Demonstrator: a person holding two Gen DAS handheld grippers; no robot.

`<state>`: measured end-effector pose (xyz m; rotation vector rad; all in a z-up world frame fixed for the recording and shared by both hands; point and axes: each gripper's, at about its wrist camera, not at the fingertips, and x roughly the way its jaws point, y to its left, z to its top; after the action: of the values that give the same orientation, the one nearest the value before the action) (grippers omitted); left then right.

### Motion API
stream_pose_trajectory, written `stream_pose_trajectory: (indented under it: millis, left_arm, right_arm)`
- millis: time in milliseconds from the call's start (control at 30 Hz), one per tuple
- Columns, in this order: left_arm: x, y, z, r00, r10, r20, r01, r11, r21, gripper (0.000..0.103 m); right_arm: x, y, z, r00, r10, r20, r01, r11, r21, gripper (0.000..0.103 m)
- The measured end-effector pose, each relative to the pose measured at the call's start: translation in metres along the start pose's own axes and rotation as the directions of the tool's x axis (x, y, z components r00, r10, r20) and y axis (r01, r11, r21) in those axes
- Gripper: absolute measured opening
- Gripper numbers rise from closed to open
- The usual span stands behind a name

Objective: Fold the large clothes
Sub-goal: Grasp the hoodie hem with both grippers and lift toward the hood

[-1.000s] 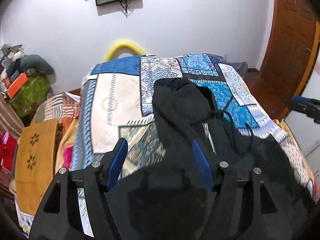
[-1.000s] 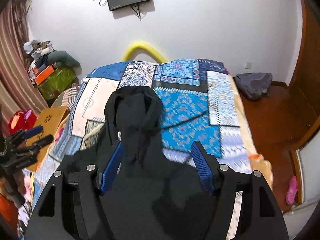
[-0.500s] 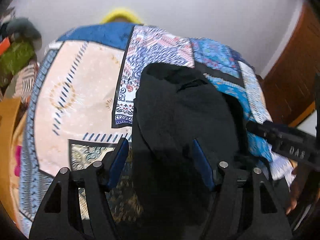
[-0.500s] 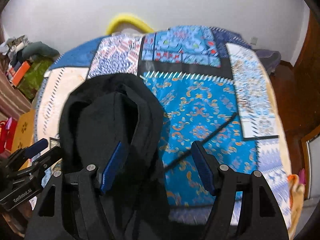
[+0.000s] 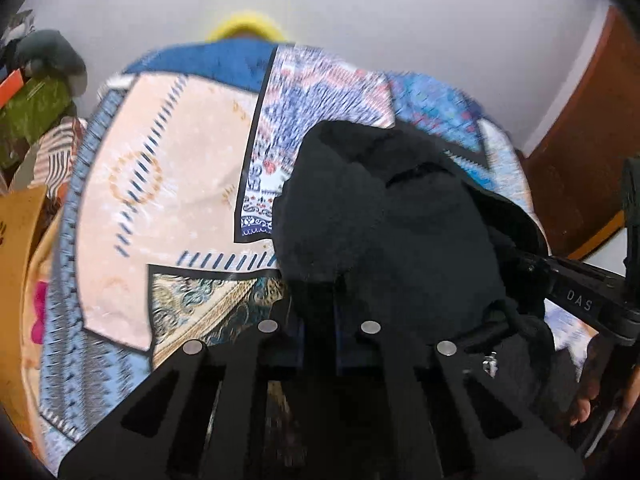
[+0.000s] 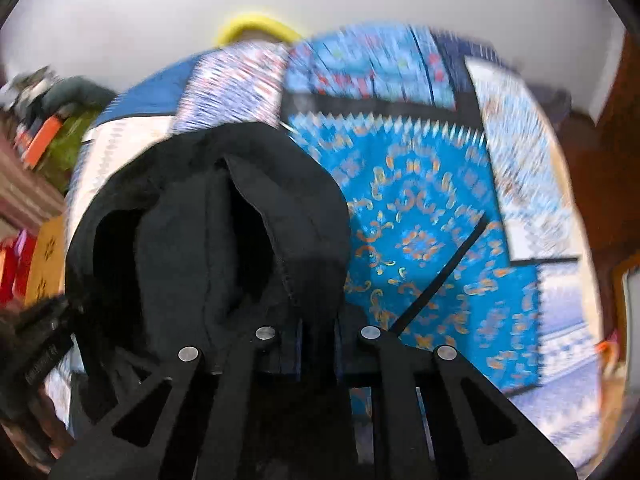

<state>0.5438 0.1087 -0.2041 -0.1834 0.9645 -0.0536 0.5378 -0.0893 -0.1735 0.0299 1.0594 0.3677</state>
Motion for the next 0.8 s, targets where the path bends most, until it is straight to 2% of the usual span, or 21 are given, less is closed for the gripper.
stream_pose_trajectory:
  millis: [167,233,333,433,500,533,567,600,633,667,800]
  left_arm:
    - [-0.086,-0.019,-0.022,0.997,-0.059,0.053,0.054,0.994,0.092,0.007]
    - [-0.116,-0.027,-0.038,0.994,-0.083,0.065,0.075,0.99,0.123,0.007]
    - [-0.153,-0.034,-0.073,0.993,-0.094,0.072,0.081,0.983,0.162,0.007]
    - [-0.168,-0.04,-0.115,0.995,-0.082,0.054,0.069,0.974,0.216,0.007]
    - [-0.172,-0.039,-0.146,0.998,-0.059,0.02,0.052,0.971,0.232,0.012]
    - [-0.171,-0.037,-0.162,0.999,-0.048,-0.001,0.046,0.971,0.234,0.018]
    - [-0.17,-0.035,-0.178,0.999,-0.032,-0.024,0.036,0.971,0.238,0.029]
    - [-0.169,-0.034,-0.189,0.999,-0.011,-0.037,0.019,0.97,0.241,0.035]
    - [-0.168,-0.031,-0.202,0.999,0.016,-0.048,-0.004,0.97,0.243,0.045]
    - [-0.168,-0.026,-0.215,0.998,0.044,-0.054,-0.03,0.969,0.246,0.051]
    - [-0.166,-0.012,-0.254,0.987,0.129,-0.095,-0.099,0.957,0.272,0.051]
  right_arm:
    - [-0.087,0.009,-0.026,0.992,0.096,0.083,-0.092,0.995,-0.051,0.009]
    - [-0.124,0.017,-0.049,0.987,0.124,0.104,-0.116,0.99,-0.083,0.009]
    - [-0.151,0.027,-0.084,0.985,0.136,0.109,-0.122,0.985,-0.123,0.009]
    - [-0.16,0.03,-0.122,0.987,0.127,0.094,-0.111,0.981,-0.161,0.012]
    - [-0.16,0.026,-0.145,0.994,0.095,0.063,-0.082,0.981,-0.174,0.017]
    - [-0.159,0.025,-0.16,0.997,0.073,0.034,-0.066,0.981,-0.183,0.021]
    - [-0.159,0.023,-0.169,0.998,0.057,0.011,-0.054,0.98,-0.19,0.032]
    - [-0.16,0.022,-0.184,0.999,0.034,-0.024,-0.038,0.978,-0.204,0.044]
    - [-0.161,0.019,-0.195,0.999,0.02,-0.046,-0.03,0.976,-0.215,0.048]
    - [-0.162,0.017,-0.206,0.998,0.005,-0.063,-0.019,0.973,-0.231,0.049]
    - [-0.173,0.004,-0.244,0.993,-0.058,-0.104,0.028,0.962,-0.272,0.049]
